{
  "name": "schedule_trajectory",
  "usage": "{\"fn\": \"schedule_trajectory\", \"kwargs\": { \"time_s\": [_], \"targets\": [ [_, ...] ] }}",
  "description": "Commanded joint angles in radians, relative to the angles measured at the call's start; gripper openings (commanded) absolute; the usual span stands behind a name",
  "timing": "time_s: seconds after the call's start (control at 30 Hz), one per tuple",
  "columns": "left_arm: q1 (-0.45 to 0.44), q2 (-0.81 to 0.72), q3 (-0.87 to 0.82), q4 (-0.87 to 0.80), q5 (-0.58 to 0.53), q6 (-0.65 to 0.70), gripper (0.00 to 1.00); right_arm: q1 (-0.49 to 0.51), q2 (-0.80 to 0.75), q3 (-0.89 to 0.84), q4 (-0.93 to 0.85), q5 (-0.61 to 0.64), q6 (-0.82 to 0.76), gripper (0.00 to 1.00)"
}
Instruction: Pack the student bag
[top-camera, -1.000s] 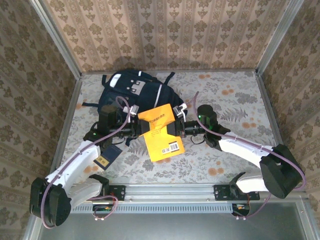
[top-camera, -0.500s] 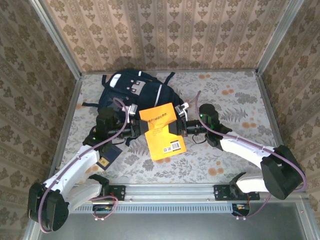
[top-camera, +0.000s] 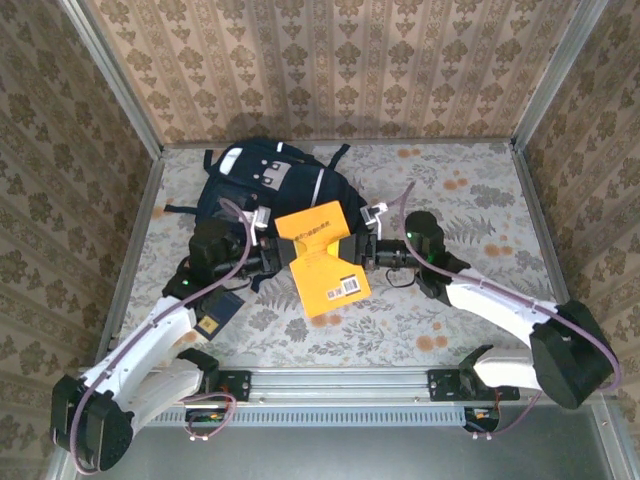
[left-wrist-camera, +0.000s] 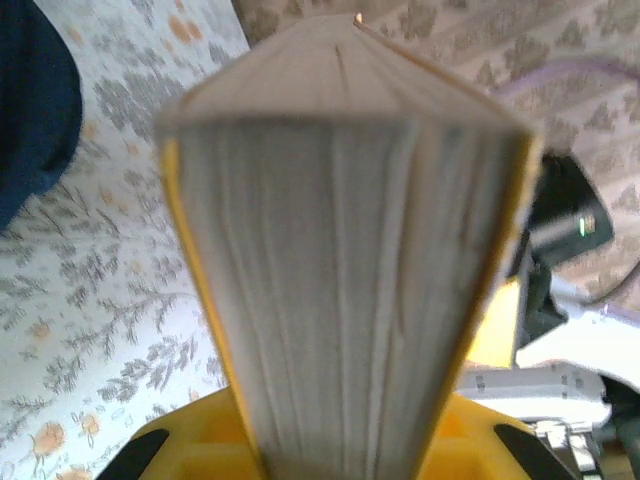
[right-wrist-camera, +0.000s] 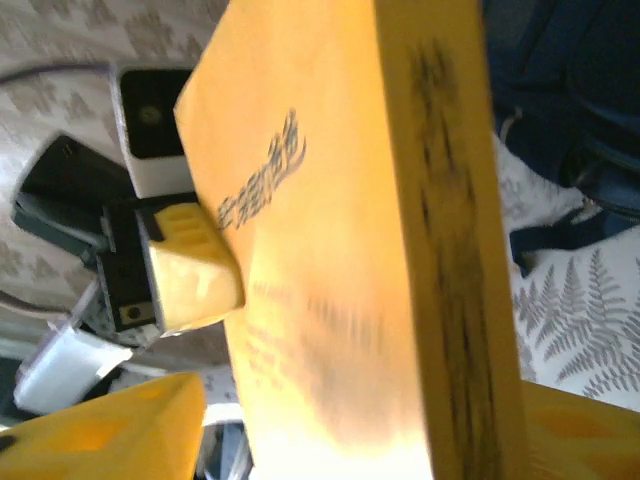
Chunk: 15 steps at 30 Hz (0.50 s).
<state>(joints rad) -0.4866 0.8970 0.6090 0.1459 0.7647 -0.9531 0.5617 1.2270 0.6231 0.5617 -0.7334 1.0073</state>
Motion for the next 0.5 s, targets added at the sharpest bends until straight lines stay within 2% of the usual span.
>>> {"fn": "schedule_trajectory", "kwargs": {
  "time_s": [0.0,0.13,0.23,0.47],
  "targets": [
    [0.013,-0.039,0.009,0.174,-0.116,-0.087,0.00,0.013,-0.066,-0.074,0.209,0.178,0.066,0.77],
    [0.012,-0.044,0.011,0.238,-0.227,-0.120,0.00,0.054,-0.059,-0.169,0.482,0.360,0.219,0.81],
    [0.007,-0.049,0.002,0.277,-0.286,-0.137,0.00,0.118,-0.050,-0.194,0.564,0.494,0.244,0.81],
    [-0.012,-0.054,-0.015,0.314,-0.361,-0.151,0.00,0.176,-0.014,-0.157,0.615,0.594,0.265,0.64]
  ]
}}
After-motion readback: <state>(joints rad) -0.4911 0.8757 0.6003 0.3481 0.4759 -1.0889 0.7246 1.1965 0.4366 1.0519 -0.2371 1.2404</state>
